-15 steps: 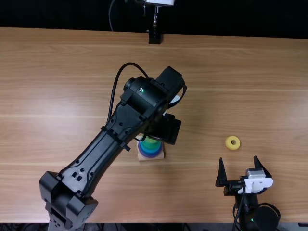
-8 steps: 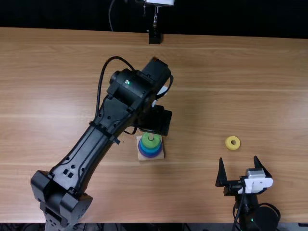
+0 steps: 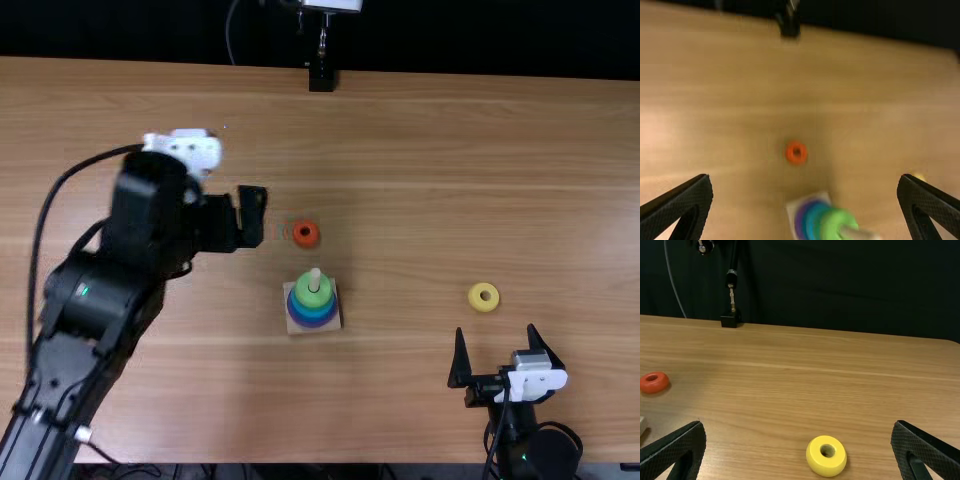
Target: Build the Hanoi tower: stack the rings onto the peg from bottom to top in this color order: purple, dark blue, light blue, dark green, light green, yellow, orange.
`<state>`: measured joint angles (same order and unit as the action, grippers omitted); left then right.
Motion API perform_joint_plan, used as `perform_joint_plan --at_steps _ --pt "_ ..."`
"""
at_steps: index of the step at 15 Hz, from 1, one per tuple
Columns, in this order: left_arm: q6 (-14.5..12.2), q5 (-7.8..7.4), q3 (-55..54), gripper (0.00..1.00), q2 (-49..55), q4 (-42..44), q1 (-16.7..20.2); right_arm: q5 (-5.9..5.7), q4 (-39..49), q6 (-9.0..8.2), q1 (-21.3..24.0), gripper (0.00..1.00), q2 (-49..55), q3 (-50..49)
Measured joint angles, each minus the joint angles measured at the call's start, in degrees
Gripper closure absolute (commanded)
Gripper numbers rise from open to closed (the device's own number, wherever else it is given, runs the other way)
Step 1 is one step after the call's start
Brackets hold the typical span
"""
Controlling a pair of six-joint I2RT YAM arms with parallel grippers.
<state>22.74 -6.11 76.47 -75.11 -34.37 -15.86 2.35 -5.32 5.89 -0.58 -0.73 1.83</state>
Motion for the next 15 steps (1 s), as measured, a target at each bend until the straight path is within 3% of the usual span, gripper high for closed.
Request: perform_joint_plan --at_steps 4,9,11,13,15 --pt "-0.02 0.13 -27.58 0.0 24.17 12.55 10.23 0.0 0.02 0.04 0.0 0.0 0.0 0.0" --pt "-0.22 0.37 -56.33 0.0 48.46 22.25 11.45 -0.02 0.0 0.02 0.0 0.0 0.0 -0.02" --pt "-3.04 1.27 -62.03 0.0 55.17 22.82 11.45 -0.02 0.0 0.02 -0.02 0.0 0.0 0.0" --pt "-7.56 1.64 -67.54 0.0 62.01 22.77 11.47 0.0 0.02 0.0 -0.02 0.0 0.0 0.0" --pt "-9.97 1.88 -71.38 0.0 68.91 22.73 11.47 -0.02 -0.02 0.02 -0.02 0.0 0.0 0.0"
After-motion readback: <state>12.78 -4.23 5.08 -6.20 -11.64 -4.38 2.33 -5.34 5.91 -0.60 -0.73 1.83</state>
